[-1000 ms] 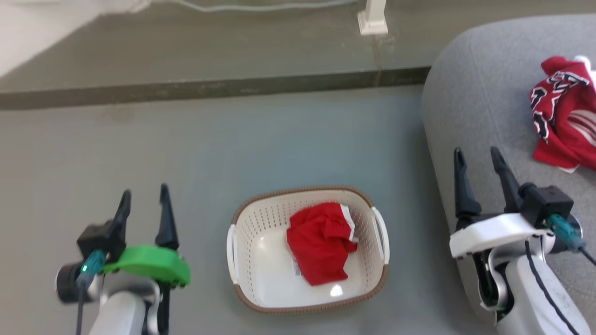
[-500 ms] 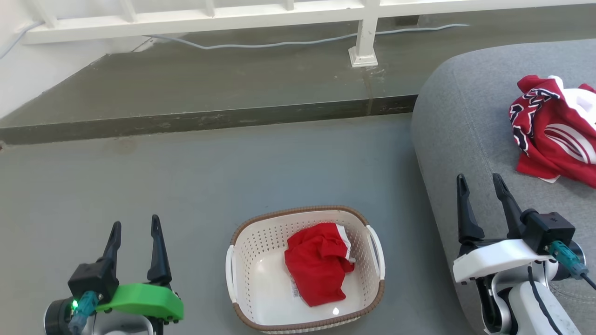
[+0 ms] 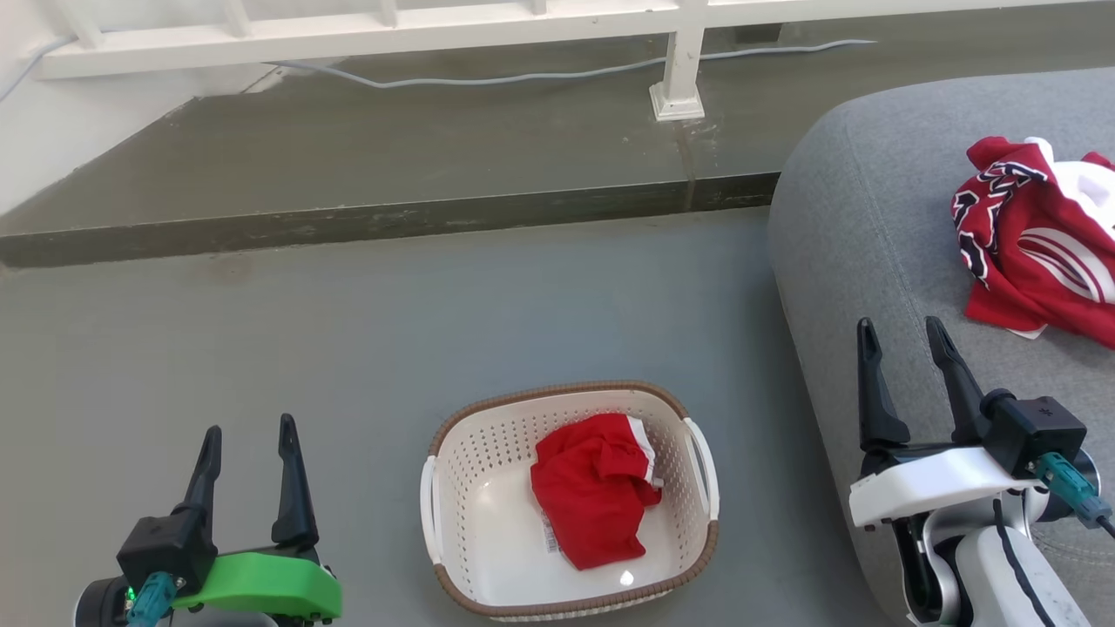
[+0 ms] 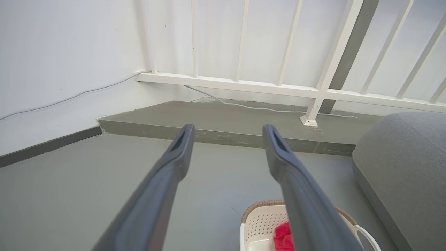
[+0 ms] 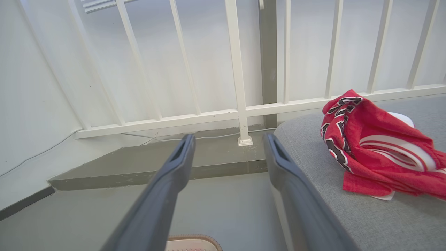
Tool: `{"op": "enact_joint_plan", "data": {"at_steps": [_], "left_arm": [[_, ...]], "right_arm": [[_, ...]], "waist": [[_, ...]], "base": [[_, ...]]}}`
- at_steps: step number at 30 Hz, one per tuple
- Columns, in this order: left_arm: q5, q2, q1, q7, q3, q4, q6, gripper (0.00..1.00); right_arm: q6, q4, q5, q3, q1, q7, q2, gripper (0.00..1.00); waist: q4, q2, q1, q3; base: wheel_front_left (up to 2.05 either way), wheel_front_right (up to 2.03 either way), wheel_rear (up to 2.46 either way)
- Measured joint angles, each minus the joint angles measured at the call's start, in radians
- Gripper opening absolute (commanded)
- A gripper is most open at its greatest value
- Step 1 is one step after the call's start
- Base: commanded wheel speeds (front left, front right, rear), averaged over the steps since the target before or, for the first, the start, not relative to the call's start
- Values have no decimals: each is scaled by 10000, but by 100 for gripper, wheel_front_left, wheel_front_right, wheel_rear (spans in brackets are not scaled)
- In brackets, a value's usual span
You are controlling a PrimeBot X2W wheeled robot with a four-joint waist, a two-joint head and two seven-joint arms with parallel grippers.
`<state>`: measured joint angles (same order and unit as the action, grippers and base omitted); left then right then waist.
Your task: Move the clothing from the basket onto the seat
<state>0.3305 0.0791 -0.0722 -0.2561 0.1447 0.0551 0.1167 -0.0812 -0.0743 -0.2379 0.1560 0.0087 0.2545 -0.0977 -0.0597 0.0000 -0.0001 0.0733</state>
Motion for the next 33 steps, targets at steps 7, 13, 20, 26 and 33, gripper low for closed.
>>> {"op": "enact_joint_plan", "data": {"at_steps": [7, 13, 20, 26, 33], "left_arm": [[-13, -4, -165, 0, -63, -349, 67, 100], [-288, -8, -304, 17, -88, -575, 69, 100], [-336, -12, -351, 173, -138, -807, 69, 100], [-384, -12, -354, 299, -151, -1028, 69, 100], [-593, 127, -248, 640, -153, -1135, 69, 100]], "right_arm": [[-2, 146, 2, -2, 0, 0, -2, 100], [-8, 255, 12, -2, 0, 0, -4, 100], [-10, 393, 15, -12, -1, 0, -12, 100], [-10, 552, 15, -61, -25, 0, -19, 100], [-10, 802, 15, -121, -517, 0, -44, 100]], "waist": [[-22, 0, 0, 95], [-34, 0, 0, 200], [-44, 0, 0, 363], [-61, 0, 0, 670], [-80, 0, 1, 1241]], "base": [[0, 0, 0], [0, 0, 0], [0, 0, 0], [0, 0, 0], [0, 0, 0]]}}
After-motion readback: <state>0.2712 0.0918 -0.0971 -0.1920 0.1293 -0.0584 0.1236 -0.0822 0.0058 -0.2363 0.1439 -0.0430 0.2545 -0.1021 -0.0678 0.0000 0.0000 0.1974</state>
